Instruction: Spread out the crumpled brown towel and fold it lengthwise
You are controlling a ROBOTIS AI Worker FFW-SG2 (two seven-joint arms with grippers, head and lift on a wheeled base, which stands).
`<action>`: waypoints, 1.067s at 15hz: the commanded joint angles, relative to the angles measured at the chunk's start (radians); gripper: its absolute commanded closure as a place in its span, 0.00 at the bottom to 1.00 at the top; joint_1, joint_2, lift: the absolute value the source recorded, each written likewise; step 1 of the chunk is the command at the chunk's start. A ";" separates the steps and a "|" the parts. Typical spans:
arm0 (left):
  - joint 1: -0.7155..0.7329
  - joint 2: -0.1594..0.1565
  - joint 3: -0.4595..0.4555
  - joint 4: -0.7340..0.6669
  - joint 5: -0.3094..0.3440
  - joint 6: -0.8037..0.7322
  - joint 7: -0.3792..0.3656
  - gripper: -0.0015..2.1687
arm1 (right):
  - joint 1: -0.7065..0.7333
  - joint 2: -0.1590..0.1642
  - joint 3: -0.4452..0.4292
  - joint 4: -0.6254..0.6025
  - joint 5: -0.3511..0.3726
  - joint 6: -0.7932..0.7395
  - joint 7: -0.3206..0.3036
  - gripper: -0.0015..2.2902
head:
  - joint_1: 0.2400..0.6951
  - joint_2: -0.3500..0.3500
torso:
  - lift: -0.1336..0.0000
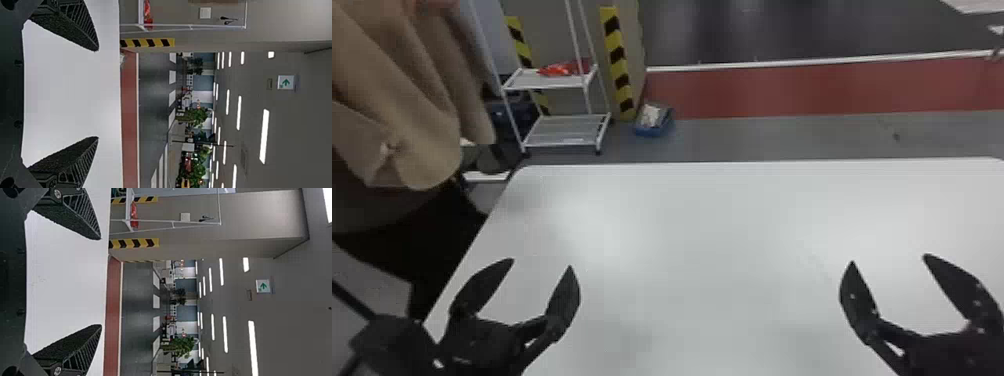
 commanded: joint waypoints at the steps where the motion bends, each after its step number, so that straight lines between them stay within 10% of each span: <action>1: 0.003 0.000 0.000 -0.001 0.000 -0.002 0.000 0.03 | 0.001 0.004 0.000 -0.002 0.000 -0.001 0.000 0.04 | 1.00 0.73 | 0.04; 16: 0.009 0.003 0.000 0.030 0.009 -0.055 0.008 0.03 | 0.009 0.004 -0.011 -0.003 -0.002 -0.001 0.002 0.04 | 1.00 0.73 | 0.04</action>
